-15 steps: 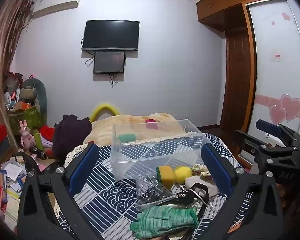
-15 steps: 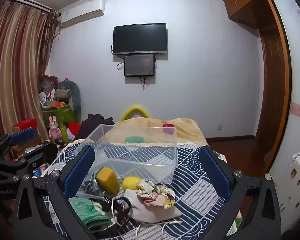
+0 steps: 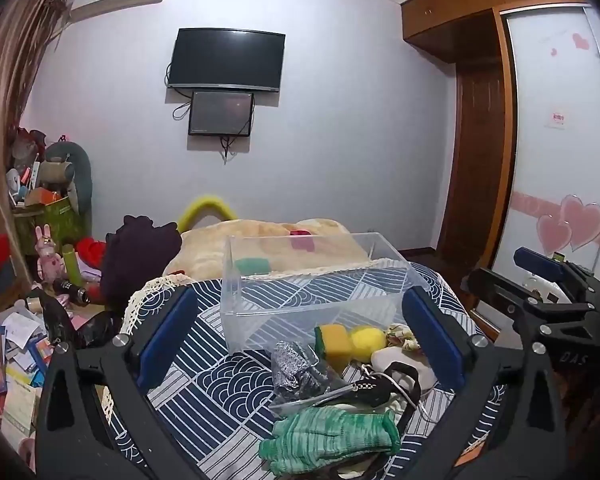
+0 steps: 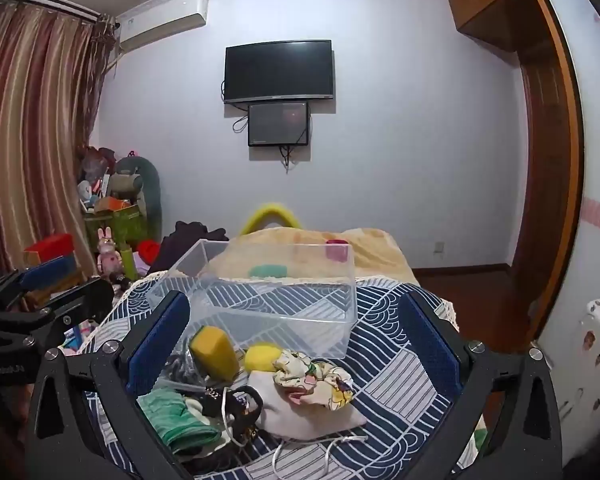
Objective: Organize soft objects
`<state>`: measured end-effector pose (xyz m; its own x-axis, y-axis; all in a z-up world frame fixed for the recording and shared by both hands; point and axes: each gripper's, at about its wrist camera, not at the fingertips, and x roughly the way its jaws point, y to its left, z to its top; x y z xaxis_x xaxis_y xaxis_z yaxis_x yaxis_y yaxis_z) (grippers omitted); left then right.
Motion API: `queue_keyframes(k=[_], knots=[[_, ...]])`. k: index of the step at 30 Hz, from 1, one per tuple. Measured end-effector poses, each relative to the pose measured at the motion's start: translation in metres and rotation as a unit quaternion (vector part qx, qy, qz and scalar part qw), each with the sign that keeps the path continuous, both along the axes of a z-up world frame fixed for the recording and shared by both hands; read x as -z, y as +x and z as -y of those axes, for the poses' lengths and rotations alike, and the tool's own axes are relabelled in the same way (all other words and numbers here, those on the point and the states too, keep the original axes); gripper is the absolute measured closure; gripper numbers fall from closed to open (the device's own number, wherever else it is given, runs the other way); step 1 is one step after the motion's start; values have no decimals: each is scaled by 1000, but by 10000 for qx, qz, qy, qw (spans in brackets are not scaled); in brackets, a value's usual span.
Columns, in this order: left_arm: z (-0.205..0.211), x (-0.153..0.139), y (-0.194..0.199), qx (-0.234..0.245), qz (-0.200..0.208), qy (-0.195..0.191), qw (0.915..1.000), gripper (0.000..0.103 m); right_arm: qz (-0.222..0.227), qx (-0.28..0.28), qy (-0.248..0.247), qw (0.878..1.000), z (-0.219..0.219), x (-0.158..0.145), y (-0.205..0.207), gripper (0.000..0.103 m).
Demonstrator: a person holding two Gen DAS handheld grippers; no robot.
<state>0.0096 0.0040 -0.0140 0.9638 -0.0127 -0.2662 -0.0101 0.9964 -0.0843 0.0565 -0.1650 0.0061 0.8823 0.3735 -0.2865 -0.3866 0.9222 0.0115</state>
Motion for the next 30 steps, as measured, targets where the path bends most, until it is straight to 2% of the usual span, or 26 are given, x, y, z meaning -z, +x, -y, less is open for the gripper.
queue_keyframes(k=[30], knots=[[2,-6,-4,79,-20,55,10000,0,19,13,11,10000,-1,-3,-5,0]])
